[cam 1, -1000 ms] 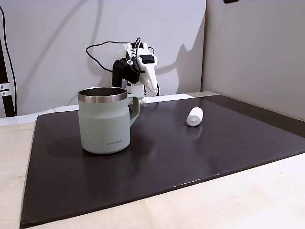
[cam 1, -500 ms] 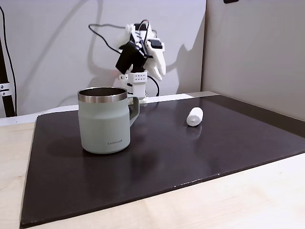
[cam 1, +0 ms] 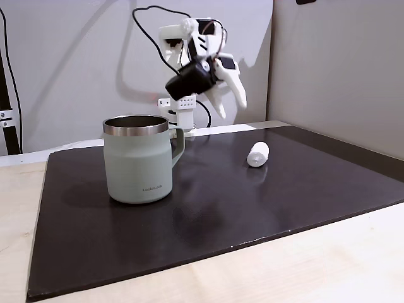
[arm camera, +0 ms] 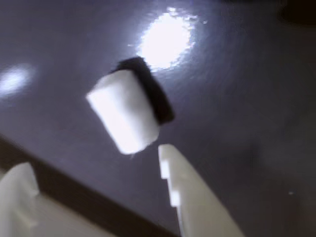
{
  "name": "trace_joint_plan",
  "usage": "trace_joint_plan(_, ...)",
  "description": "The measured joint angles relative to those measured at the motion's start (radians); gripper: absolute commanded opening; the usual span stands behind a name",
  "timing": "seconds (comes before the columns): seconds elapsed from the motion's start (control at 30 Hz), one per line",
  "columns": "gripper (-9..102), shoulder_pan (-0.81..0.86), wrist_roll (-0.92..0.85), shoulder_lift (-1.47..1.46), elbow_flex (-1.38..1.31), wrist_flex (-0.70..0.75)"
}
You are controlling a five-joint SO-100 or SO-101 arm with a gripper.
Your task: Grasp a gauze and put it in the cup.
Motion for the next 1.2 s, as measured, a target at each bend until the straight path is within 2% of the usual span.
trace_joint_plan(0.33,30,-0.043,-0.043,-0.456,-0.259,0.025)
trace_joint_plan(0.9,30,-0.135,-0.043,-0.755,-0.476,0.023)
trace_joint_plan(1.0,24,-0.137,-0.043,-0.767,-0.486,0.023)
trace_joint_plan(1.13,5,-0.137,-0.041,-0.775,-0.491,0.023)
trace_joint_plan(1.2,0,-0.137,-0.041,-0.775,-0.491,0.023)
